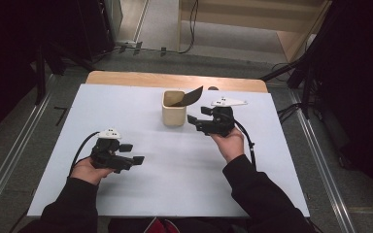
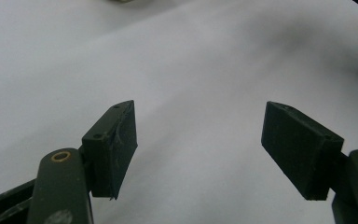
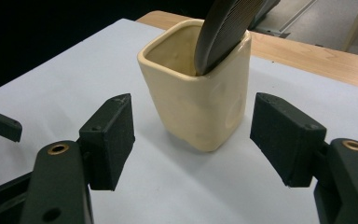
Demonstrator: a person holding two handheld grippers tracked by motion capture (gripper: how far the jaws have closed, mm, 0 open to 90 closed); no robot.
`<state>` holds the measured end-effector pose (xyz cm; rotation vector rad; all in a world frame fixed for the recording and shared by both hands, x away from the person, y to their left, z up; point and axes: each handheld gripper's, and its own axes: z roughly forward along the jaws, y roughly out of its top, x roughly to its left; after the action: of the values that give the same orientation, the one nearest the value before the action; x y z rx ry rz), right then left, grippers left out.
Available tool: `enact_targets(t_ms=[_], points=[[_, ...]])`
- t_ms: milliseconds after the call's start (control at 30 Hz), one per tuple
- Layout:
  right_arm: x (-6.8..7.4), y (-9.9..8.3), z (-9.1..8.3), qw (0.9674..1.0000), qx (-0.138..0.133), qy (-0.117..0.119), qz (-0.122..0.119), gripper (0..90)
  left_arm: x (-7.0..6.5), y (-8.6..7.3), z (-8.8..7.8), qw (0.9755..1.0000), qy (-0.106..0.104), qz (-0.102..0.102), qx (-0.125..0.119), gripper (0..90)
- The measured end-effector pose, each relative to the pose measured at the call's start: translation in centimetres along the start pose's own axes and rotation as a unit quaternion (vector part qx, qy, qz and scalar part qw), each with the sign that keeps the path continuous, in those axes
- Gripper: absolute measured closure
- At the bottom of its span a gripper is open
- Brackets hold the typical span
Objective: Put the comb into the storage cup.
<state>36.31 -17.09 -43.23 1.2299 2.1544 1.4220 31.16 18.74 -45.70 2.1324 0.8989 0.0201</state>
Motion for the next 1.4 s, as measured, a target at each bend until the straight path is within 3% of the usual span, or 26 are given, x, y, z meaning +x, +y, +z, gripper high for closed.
enact_targets(t_ms=[533,800,1400], points=[[0.6,-1.6,-1.3,0.9997,-0.001,0.017,-0.015,28.0,0.1,0.0,0.0,1.0000,-0.002,-0.003,-0.002,27.2],[0.5,-2.7,-2.0,0.9997,0.006,0.012,-0.021,27.7,0.1,0.0,0.0,1.0000,-0.003,-0.003,-0.003,27.2],[1.0,-4.5,-4.2,0.9989,0.005,0.026,-0.040,26.3,0.0,0.0,-0.3,1.0000,-0.001,-0.003,-0.004,27.2]])
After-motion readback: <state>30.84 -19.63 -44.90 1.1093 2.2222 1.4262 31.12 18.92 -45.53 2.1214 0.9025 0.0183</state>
